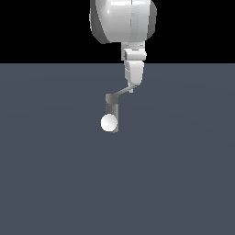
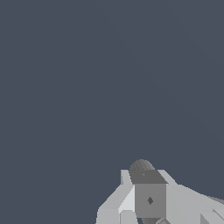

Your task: Turn on the faucet by rotating a designated handle.

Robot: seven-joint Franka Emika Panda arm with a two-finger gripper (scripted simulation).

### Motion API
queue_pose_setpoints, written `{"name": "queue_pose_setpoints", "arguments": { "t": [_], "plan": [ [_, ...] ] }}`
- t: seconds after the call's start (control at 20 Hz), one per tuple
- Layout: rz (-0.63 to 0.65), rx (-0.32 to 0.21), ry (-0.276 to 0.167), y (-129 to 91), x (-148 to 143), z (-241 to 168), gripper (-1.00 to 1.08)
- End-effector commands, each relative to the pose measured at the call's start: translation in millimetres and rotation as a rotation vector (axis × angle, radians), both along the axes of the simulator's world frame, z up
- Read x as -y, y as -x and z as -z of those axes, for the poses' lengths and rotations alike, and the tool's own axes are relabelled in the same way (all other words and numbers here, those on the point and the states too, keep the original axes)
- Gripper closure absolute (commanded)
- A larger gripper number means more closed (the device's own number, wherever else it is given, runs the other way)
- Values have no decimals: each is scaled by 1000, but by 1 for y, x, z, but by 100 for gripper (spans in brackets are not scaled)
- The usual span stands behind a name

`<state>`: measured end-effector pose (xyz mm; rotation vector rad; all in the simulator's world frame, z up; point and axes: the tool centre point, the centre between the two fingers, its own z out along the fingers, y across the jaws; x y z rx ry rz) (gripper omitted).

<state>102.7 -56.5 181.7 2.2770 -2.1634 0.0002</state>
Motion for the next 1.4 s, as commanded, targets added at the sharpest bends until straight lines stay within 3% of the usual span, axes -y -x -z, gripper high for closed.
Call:
{"name": "queue_pose_setpoints", "arguments": {
  "t": [0.0,1.2,1.35],
  "plan": [
    [1,0,0,0,0,0,108],
    [1,0,-1,68,10,0,108],
    [-14,31,-1,58,-2,-13,108]
  ]
}}
